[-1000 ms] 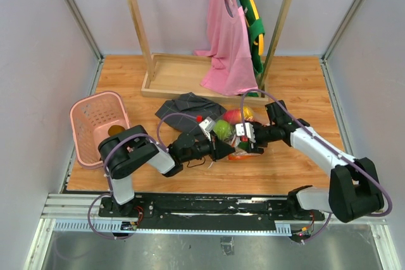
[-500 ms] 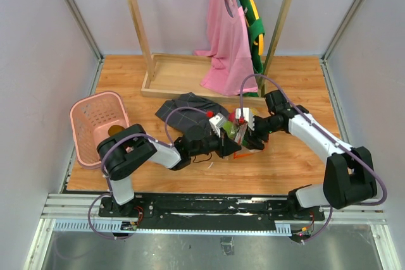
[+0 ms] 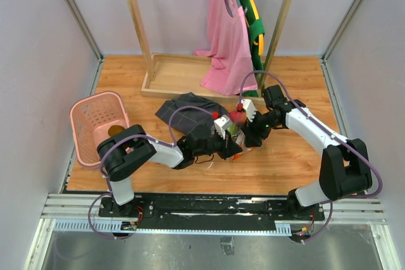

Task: Open the zip-top bag and remove the fake food
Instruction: Pick up the fake fruit from the zipper food storage bag.

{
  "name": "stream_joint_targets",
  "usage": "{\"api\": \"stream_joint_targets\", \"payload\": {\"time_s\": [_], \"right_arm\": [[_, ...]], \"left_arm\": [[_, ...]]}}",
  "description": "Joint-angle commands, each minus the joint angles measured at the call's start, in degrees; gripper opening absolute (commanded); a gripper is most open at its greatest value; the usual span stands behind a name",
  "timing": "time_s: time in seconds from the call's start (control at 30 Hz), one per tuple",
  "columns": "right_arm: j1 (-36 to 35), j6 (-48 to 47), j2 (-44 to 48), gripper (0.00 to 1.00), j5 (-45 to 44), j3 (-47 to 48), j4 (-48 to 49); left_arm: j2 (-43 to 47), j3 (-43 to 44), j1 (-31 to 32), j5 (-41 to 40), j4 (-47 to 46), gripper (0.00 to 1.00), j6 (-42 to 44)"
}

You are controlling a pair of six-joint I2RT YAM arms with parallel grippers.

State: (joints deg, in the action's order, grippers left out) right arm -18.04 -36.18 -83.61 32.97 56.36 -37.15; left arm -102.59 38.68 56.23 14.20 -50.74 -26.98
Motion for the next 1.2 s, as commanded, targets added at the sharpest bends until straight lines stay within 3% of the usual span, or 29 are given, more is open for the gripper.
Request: {"api": "stream_joint_targets", "payload": {"time_s": [0.0,0.27,0.43,0.7,0.9,1.17], "right_arm": [[1.5,4.1,1.9,0.09,0.7,3.1,-1.7],[2.2,5.1,6.0,0.03,-3.9,-0.7,2.4],[2.6,2.8,6.1,0.02,7.4,1.1,-2.9],[4.2,-2.8,13.5,0.01,8.9,1.1,-9.3],[5.3,-11.9,15.6,0.02,10.5,-2.7,-12.6],[7.5,-22.9,17.4,0.01,24.1,-3.9,-15.5]], "left_arm": [[0.8,0.5,0.8,0.2,3.1,0.0,1.7],[1.3,1.3,0.8,2.4,2.9,0.0,0.9],[2.4,2.3,0.7,0.0,5.1,0.0,0.6],[3.0,2.1,-0.2,-2.2,5.9,0.0,-2.5],[4.3,0.7,-1.6,-0.1,0.9,0.0,-9.0],[4.7,1.3,-2.0,0.9,1.3,0.0,-10.0]]}}
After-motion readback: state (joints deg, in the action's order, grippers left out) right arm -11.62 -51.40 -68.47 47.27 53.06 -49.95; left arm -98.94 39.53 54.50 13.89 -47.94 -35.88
